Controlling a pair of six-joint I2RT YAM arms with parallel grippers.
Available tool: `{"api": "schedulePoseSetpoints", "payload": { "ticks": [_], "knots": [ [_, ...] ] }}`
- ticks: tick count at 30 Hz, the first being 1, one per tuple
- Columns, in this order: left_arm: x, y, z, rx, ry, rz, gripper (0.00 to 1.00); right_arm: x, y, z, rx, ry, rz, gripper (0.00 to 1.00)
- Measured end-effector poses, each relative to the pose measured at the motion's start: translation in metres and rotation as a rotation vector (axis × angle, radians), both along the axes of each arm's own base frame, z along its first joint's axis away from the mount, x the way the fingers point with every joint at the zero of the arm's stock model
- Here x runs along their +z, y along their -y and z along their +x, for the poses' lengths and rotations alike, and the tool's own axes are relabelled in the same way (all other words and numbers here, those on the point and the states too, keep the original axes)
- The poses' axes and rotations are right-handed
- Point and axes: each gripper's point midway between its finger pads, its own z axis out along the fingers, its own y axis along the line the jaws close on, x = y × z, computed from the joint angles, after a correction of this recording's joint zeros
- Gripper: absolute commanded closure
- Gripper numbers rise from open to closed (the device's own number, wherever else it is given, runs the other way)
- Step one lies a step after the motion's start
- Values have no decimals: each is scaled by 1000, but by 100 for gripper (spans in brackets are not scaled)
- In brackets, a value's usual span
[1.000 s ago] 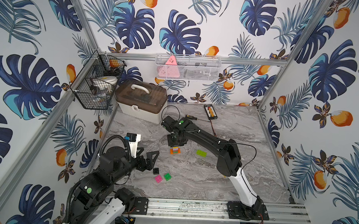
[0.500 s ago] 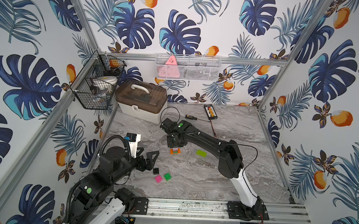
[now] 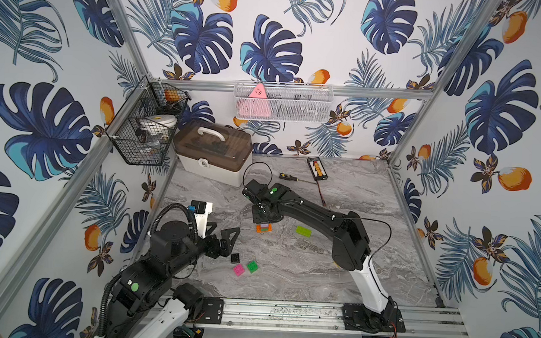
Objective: Assemble the number 1 with lego
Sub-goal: Assemble the lego brick with the lego brick.
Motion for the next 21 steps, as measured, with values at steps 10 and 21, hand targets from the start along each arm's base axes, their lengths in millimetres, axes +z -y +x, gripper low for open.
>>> {"api": "schedulePoseSetpoints", "payload": {
  "ticks": [10,21],
  "knots": [
    [0,0,0,0,-2,1,1,-1,2,-4,-4,13,13,89],
    [0,0,0,0,0,0,1,-2,2,-2,-47,8,-3,83]
  ]
}}
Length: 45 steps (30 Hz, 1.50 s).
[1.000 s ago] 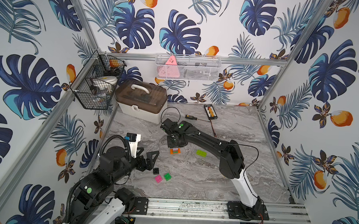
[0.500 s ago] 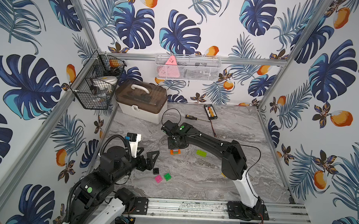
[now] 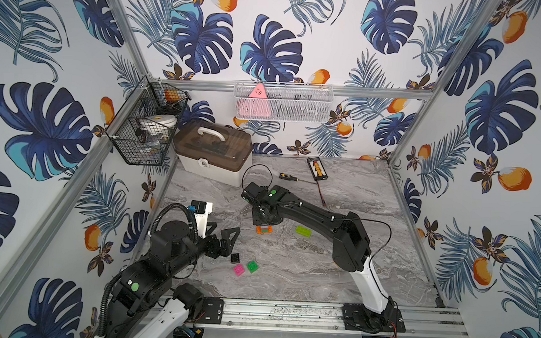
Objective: Assemble the number 1 with lego
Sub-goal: Assemble the lego brick with the lego brick, then move the lego brick at the center of the board.
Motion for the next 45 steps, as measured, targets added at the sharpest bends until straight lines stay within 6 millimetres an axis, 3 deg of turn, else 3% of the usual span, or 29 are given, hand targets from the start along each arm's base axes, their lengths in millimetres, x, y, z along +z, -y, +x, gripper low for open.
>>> {"api": "schedulePoseSetpoints", "payload": {
  "ticks": [5,14,19,26,29,34,38,41,45],
  "knots": [
    [1,-1,-1,1,7,-3,1,1,0,0,-40,-3,13,73],
    [3,-2,-3,1,17,-7,1,1,11,-8,-78,-47,-33,44],
    [3,-2,-3,1,17,-8,1,19,7,-3,-80,-24,-2,28],
    [1,-1,-1,0,8,-4,1,50,16,0,-19,12,45,25],
    [-2,3,0,-13,-10,-3,1,59,40,-5,31,16,76,24],
    [-16,17,10,-57,-99,12,1,74,103,-17,28,31,224,24],
    [-28,28,20,-81,-178,14,1,79,127,-41,69,78,312,19],
    [-45,38,23,-98,-241,-27,1,79,148,-40,32,99,321,20],
    [-72,55,20,-133,-316,-33,1,58,170,-39,-26,30,338,22]
  ]
}}
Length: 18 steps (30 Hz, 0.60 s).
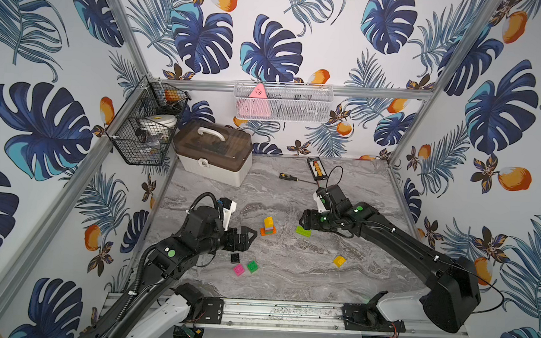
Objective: Assemble the number 1 with lego
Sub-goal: Move the lego brick at the center of the board.
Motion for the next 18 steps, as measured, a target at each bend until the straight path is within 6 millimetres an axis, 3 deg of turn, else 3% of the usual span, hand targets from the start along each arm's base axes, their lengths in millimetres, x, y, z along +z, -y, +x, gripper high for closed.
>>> {"api": "schedulePoseSetpoints", "payload": {
  "ticks": [4,7,13,18],
  "knots": [
    [-23,21,-11,-73,-36,20,1,-2,-3,-18,76,-18,47,21],
    [-44,27,-17,-83,-69,66,1,0,-2,-30,122,9,100,22],
    [-85,3,-16,85,-163,155,1,-9,0,-38,101,-19,120,24],
    [-98,-13,-19,192,-194,153,1,-43,13,-27,-30,-142,-22,15]
  ]
}}
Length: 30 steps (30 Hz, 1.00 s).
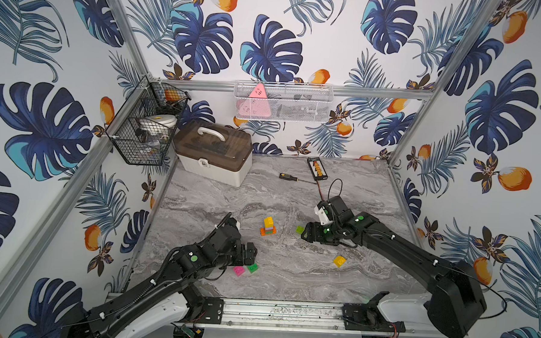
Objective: Assemble the number 1 with lego
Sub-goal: Move the lego brick at the center of the board.
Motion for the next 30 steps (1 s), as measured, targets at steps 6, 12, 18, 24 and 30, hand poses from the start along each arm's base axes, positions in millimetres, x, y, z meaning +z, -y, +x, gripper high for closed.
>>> {"api": "schedulePoseSetpoints", "payload": {
  "ticks": [6,12,18,24,30],
  "knots": [
    [4,-9,-3,51,52,-45,1,-25,10,21,-128,-71,-139,11],
    [0,-18,-9,60,101,-79,1,-39,2,41,-218,-106,-163,10],
    [1,-20,-12,60,132,-111,1,-51,-7,61,-298,-122,-191,3],
    [0,-17,-15,44,135,-130,1,-70,-14,67,-347,-144,-248,6],
    [2,-16,-16,35,150,-149,1,-81,-15,72,-365,-137,-305,14]
  ]
}}
